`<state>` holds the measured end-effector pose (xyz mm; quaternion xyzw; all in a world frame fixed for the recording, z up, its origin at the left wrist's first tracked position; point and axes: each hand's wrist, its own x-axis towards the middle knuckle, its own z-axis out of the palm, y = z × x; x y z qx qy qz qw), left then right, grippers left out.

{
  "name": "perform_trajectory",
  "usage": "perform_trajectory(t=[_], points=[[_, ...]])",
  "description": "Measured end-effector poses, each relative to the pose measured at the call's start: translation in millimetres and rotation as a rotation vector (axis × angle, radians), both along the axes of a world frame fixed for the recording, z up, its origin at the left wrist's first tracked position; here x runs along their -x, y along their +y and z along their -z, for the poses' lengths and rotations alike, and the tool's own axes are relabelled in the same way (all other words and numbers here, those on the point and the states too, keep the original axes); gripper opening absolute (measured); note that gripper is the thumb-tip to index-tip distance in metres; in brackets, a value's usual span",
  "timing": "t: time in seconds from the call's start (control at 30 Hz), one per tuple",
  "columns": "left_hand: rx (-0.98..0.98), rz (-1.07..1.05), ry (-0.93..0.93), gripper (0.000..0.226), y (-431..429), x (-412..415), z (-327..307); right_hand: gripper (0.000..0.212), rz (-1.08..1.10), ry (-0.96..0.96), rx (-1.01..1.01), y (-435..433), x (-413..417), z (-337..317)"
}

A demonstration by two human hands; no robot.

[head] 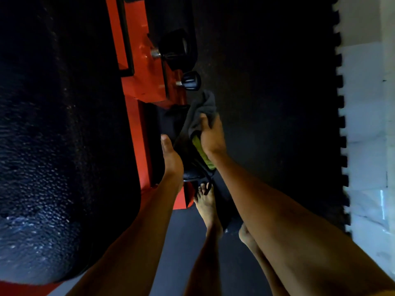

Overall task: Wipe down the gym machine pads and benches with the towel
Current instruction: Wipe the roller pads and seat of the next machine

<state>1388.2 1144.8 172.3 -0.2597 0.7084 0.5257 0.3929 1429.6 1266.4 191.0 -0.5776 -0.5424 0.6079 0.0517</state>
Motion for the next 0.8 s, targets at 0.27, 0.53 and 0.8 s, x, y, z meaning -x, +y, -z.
perform_trajectory(t=[0.27, 0.53, 0.8], points=[[-0.054, 0.068, -0.049, 0.092, 9, 1, -31, 0.077, -0.349, 0.009, -0.328, -4, 5, -13], [0.157, 0.108, 0.139, 0.048, 25, 11, -36, 0.058, -0.042, 0.093, -0.100, -9, 0, -24], [0.171, 0.061, -0.112, 0.114, -31, 49, 117, 0.069, -0.328, 0.105, -0.355, -111, -103, -12]])
